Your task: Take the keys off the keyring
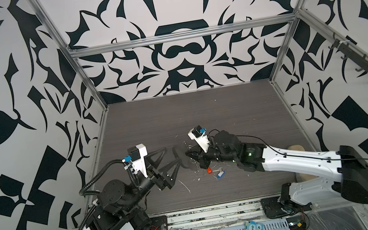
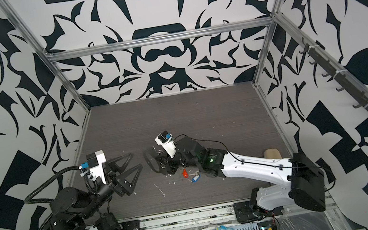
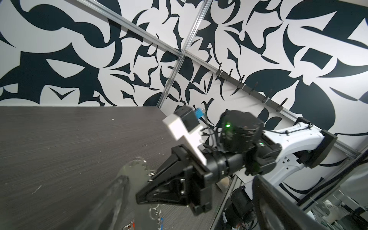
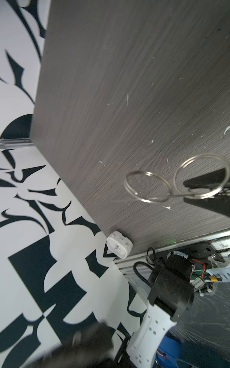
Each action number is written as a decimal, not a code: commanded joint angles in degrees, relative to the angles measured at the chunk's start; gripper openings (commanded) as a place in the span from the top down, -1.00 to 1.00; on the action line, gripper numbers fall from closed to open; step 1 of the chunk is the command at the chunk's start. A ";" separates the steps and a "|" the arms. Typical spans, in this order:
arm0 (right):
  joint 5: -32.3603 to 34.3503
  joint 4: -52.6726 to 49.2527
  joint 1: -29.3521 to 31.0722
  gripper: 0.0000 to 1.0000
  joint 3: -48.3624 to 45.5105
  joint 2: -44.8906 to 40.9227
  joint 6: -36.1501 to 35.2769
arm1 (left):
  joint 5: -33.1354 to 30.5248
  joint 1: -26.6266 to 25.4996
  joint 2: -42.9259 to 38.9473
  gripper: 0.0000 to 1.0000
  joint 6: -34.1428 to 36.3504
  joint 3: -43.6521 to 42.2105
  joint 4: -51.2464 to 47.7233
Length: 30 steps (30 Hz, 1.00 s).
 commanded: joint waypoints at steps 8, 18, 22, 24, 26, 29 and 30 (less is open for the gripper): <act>-19.88 16.67 -6.59 1.00 1.20 22.19 16.27 | -2.04 -0.01 -7.29 -0.98 -0.10 -1.85 0.74; -11.01 4.42 -7.37 -0.85 6.14 24.96 11.50 | -3.67 -0.04 -5.44 -0.98 -0.90 -2.66 -0.04; -3.98 0.16 -7.41 -0.95 4.50 17.58 9.28 | -5.04 -0.04 -3.97 -0.98 -0.70 -2.48 -0.65; 1.26 -1.40 -7.35 -0.97 2.56 12.17 8.66 | -6.43 -0.03 -2.92 -0.98 -0.77 -2.59 -0.75; 5.74 -3.14 -7.29 -0.97 0.51 6.29 7.94 | -8.21 -0.03 -1.64 -0.99 -0.53 -2.76 -0.46; 11.51 -7.83 -7.34 -0.98 -1.45 -1.50 6.98 | -13.18 -0.05 1.27 -0.99 0.08 -3.01 0.13; 13.45 -9.89 -7.35 -0.98 -1.80 -3.64 6.83 | -17.11 -0.04 2.59 -0.99 0.22 -2.88 -0.08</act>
